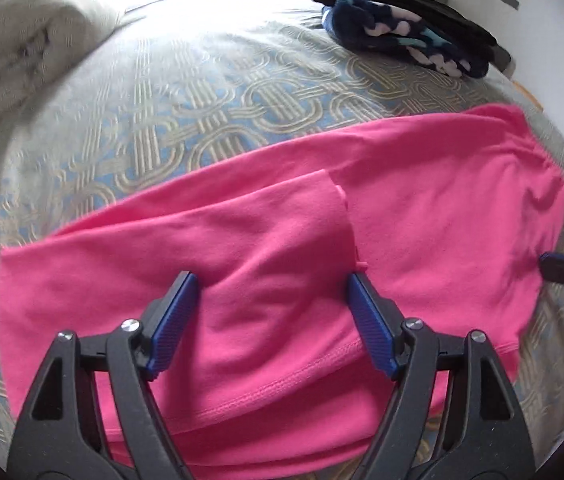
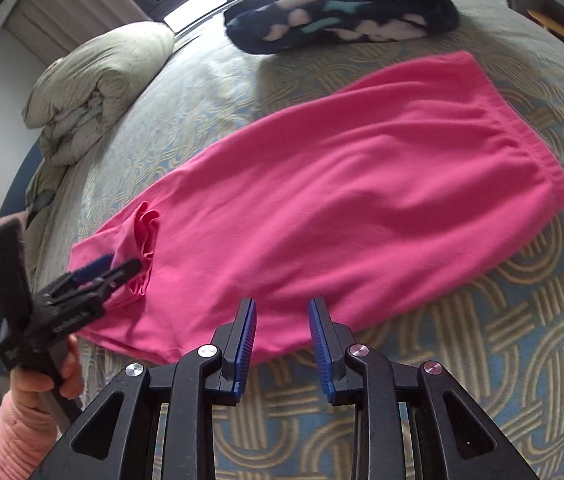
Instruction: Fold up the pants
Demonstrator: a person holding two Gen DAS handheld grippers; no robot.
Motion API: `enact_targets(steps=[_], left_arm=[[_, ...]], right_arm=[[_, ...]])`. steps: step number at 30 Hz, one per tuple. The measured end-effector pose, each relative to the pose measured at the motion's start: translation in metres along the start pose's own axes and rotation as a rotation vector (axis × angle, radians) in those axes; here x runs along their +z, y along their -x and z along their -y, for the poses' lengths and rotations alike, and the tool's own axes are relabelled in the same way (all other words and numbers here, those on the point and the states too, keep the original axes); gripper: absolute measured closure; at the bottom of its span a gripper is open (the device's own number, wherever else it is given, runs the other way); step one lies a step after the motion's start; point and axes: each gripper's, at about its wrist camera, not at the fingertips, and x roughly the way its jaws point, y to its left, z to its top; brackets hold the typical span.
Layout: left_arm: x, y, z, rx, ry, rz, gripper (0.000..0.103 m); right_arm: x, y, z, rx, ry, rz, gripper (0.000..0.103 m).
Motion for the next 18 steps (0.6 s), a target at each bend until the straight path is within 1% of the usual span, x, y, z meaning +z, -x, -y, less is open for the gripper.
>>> enact_targets(steps=[1,3,5,10,12,16,18], left_arm=[[0.001,0.002,0.003,0.005,-0.007,-0.001,0.026],[0.004,0.008,0.007,-0.013,-0.005,-0.007,0.026],[0.007,0.016,0.011,-0.016,-0.01,0.008,0.026],[0.01,0.029,0.026,-0.014,-0.05,0.04,0.026],[0.01,0.029,0.033,0.0,-0.072,0.045,0.026],[0.008,0.029,0.043,0.006,-0.096,0.034,0.026],[0.007,0.029,0.044,0.003,-0.088,0.025,0.026]], right_arm=[[-0.002,0.002,0.004,0.017,-0.008,0.005,0.075],[-0.004,0.007,0.01,0.029,-0.015,0.019,0.075],[-0.005,0.013,0.016,0.032,-0.03,0.039,0.075],[-0.006,0.031,0.043,-0.003,-0.096,0.1,0.074],[-0.005,0.035,0.056,-0.016,-0.137,0.116,0.067],[-0.005,0.042,0.08,-0.028,-0.214,0.145,0.063],[-0.004,0.043,0.092,-0.027,-0.252,0.154,0.059]])
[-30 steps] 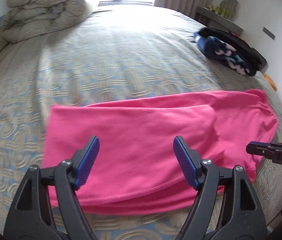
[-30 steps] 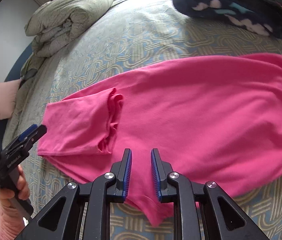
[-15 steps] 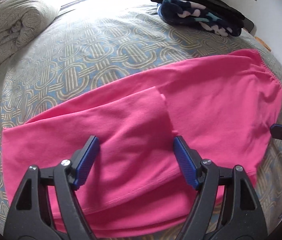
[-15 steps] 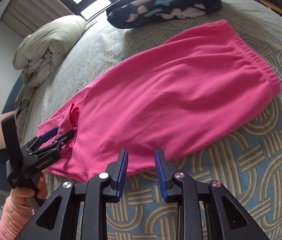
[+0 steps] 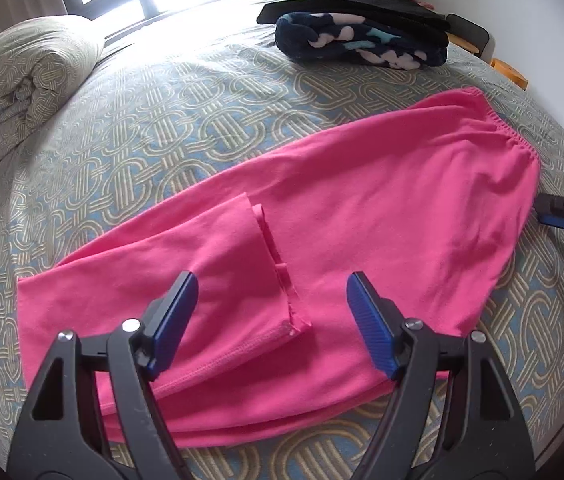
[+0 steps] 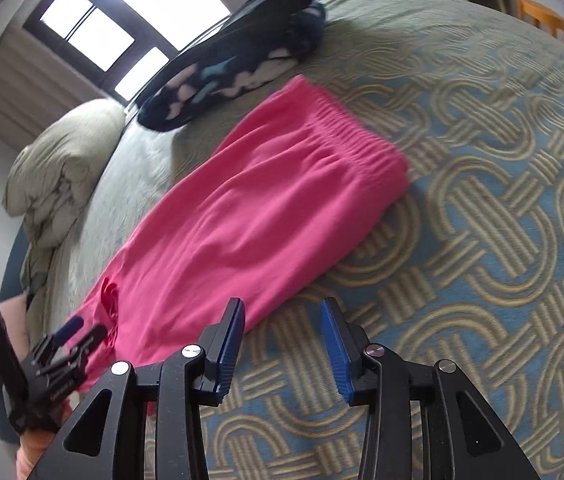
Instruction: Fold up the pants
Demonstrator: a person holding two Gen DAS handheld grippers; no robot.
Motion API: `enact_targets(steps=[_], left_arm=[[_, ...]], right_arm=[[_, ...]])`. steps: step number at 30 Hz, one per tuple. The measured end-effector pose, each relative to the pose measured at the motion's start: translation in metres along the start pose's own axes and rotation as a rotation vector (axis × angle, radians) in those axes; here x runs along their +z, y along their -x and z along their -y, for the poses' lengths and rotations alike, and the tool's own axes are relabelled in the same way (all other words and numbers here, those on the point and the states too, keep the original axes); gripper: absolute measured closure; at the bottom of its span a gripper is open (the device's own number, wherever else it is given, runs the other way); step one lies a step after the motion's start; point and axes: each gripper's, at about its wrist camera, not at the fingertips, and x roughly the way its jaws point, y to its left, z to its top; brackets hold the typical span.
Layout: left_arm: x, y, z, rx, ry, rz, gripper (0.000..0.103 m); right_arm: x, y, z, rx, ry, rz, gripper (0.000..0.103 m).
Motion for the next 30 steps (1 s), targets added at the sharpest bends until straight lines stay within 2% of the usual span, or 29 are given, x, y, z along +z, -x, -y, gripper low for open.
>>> enact_targets(steps=[6,10,14,20,22,23,24,26,30], left_arm=[[-0.003,0.0,0.0,0.0,0.021,-0.017,0.026],[-0.003,0.0,0.0,-0.022,0.04,-0.025,0.026],[-0.003,-0.001,-0.004,-0.013,0.068,-0.025,0.026],[-0.005,0.0,-0.024,-0.024,0.16,-0.04,0.026],[-0.008,-0.001,-0.034,-0.034,0.203,-0.043,0.026],[-0.009,-0.001,-0.039,-0.044,0.219,-0.044,0.026],[-0.011,-0.001,-0.044,-0.057,0.241,-0.046,0.026],[-0.014,-0.001,-0.052,-0.072,0.269,-0.047,0.026],[-0.018,0.001,-0.065,-0.078,0.303,-0.04,0.026]], right_arm=[[0.018,-0.004,0.027,0.082,-0.148,0.026,0.053],[0.026,-0.008,0.028,0.103,-0.171,0.041,0.051],[0.036,-0.015,0.023,0.112,-0.168,0.046,0.051],[0.048,-0.026,0.022,0.136,-0.2,0.037,0.05],[0.051,-0.027,0.02,0.125,-0.207,0.047,0.059],[0.052,-0.027,0.017,0.101,-0.191,0.056,0.083],[0.053,-0.027,0.013,0.087,-0.174,0.06,0.094],[0.053,-0.023,0.005,0.079,-0.136,0.088,0.094],[0.053,-0.004,-0.037,0.031,0.035,0.175,0.094]])
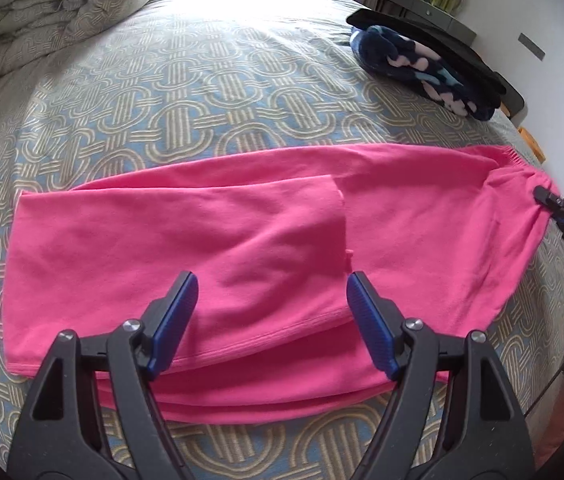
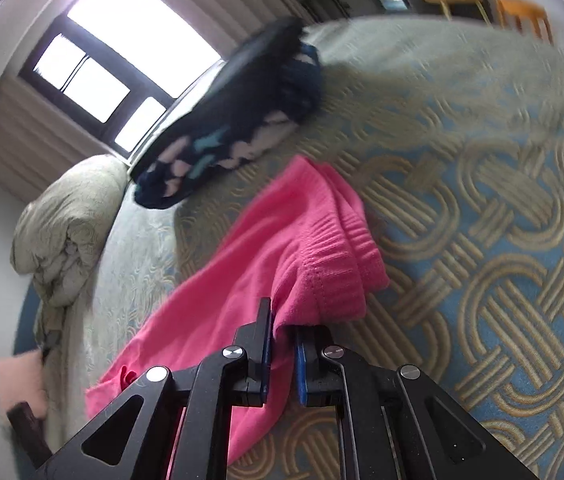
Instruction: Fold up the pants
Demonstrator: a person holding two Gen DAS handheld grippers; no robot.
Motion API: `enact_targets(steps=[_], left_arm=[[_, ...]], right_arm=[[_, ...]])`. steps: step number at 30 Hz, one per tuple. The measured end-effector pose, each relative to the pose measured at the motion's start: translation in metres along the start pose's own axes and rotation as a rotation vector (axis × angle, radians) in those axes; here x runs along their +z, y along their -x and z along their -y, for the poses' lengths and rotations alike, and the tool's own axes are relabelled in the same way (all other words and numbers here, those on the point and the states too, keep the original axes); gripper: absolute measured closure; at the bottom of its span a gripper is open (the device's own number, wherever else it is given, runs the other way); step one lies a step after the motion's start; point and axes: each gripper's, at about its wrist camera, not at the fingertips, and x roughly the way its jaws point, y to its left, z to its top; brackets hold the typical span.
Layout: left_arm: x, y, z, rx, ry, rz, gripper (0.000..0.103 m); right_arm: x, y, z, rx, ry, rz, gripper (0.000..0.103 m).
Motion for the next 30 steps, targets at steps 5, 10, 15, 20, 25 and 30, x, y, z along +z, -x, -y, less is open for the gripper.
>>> enact_targets(steps=[5,10,15,20,25,30], left_arm=[[-0.002,0.012,-0.027,-0.026,0.062,0.03,0.026],[-0.011,0.028,-0.077,-0.025,0.157,0.068,0.026],[-0.031,0.045,-0.133,-0.027,0.264,0.108,0.026],[-0.049,0.046,-0.169,-0.125,0.367,0.088,0.026],[-0.056,0.041,-0.182,-0.236,0.418,0.07,0.026],[-0.044,0.024,-0.17,-0.442,0.453,0.004,0.026]], right_arm=[[-0.002,0.019,-0.084,0.005,0.276,0.071,0.094],[-0.043,0.024,-0.192,0.072,0.624,0.1,0.095],[-0.118,0.011,-0.28,0.17,0.911,0.06,0.095],[-0.199,-0.037,-0.316,0.21,1.083,-0.132,0.095],[-0.233,-0.057,-0.309,0.159,1.139,-0.187,0.095],[-0.237,-0.053,-0.298,0.159,1.138,-0.183,0.094]])
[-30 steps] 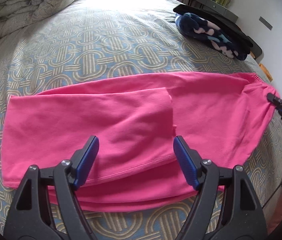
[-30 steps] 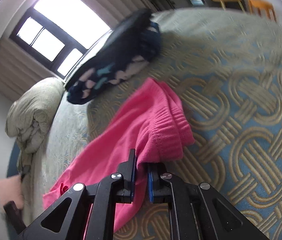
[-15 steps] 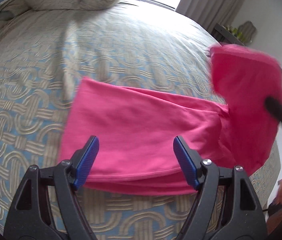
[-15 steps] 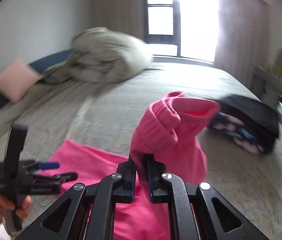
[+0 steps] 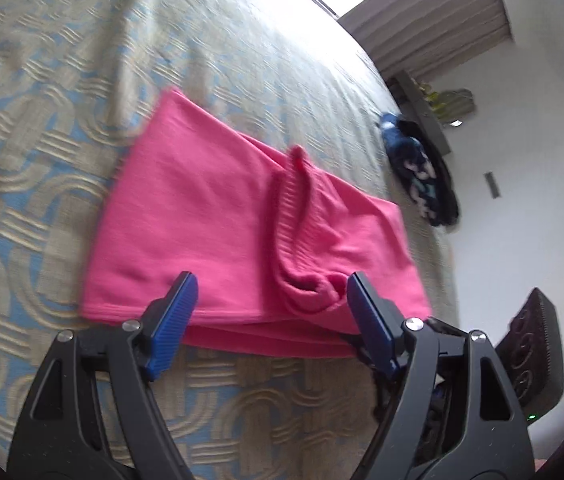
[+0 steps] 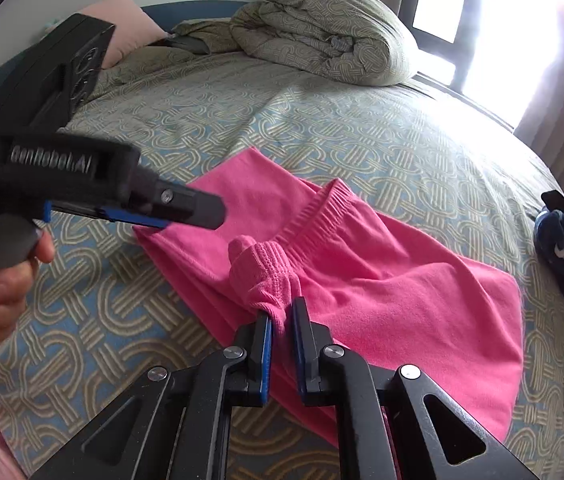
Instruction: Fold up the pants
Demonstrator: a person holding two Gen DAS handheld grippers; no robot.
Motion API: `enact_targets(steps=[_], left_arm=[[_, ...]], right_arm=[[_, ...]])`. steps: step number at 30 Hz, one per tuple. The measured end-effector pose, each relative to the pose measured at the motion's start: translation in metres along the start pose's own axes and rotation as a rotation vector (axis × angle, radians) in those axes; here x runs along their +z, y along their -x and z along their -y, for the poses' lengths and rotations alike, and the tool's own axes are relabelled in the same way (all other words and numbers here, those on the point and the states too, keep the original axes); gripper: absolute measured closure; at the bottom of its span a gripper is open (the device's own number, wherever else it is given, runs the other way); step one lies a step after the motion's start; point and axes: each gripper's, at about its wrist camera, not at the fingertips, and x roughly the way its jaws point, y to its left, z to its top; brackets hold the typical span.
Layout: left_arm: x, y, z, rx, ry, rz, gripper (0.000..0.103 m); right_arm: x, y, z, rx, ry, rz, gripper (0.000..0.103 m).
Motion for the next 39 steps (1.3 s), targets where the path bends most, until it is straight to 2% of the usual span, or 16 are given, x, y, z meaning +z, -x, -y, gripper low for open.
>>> enact_targets(steps=[3,5,10,13,17,18,19,21,22,25,26,28,30,33,36,39], left_arm=[[-0.002,-0.016,0.012,-0.018,-0.014,-0.067,0.022],[-0.004,-0.023,0.019,-0.024,-0.018,-0.079,0.021],[0.001,-0.039,0.026,-0.105,0.053,-0.126,0.021],[0.008,-0.046,0.033,-0.12,0.075,-0.133,0.021],[0.021,-0.056,0.038,-0.065,0.075,-0.121,0.025],[0.024,-0.058,0.039,-0.044,0.069,-0.124,0.038],[0.025,-0.059,0.039,-0.018,0.057,-0.129,0.057],[0.028,-0.063,0.04,0.049,0.028,-0.132,0.08],[0.029,-0.063,0.039,0.06,0.025,-0.126,0.085],[0.03,-0.051,0.039,0.056,0.004,-0.085,0.086],[0.032,-0.046,0.042,0.065,-0.016,-0.065,0.086],[0.034,-0.037,0.051,0.093,-0.066,-0.036,0.086],[0.039,-0.023,0.062,0.121,-0.124,-0.006,0.086],[0.043,0.0,0.073,0.168,-0.21,0.05,0.086],[0.043,0.014,0.065,0.219,-0.25,0.076,0.086],[0.044,0.012,0.039,0.271,-0.22,0.056,0.086]], right_arm=[[-0.003,0.004,0.005,0.003,-0.03,0.016,0.095],[0.0,0.011,0.009,0.003,-0.05,0.029,0.095],[0.0,0.017,0.01,0.012,-0.067,0.043,0.095],[0.002,0.022,0.008,0.008,-0.058,0.06,0.095],[0.0,0.025,0.001,0.001,-0.022,0.071,0.094],[0.0,0.025,0.0,0.0,-0.016,0.07,0.095],[-0.001,0.026,-0.001,-0.001,-0.011,0.071,0.095],[-0.002,0.025,-0.001,0.002,-0.012,0.066,0.095],[-0.003,0.025,0.0,0.012,-0.016,0.06,0.095],[-0.005,0.023,0.006,0.06,-0.033,0.017,0.089],[-0.007,0.025,0.01,0.075,-0.044,0.011,0.083],[-0.008,0.035,0.021,0.096,-0.074,0.018,0.074],[-0.01,0.048,0.039,0.103,-0.122,0.036,0.059],[-0.014,0.07,0.076,0.079,-0.245,0.084,0.049],[-0.025,0.073,0.113,0.014,-0.394,0.065,0.047],[-0.04,0.046,0.127,-0.035,-0.466,-0.07,0.047]])
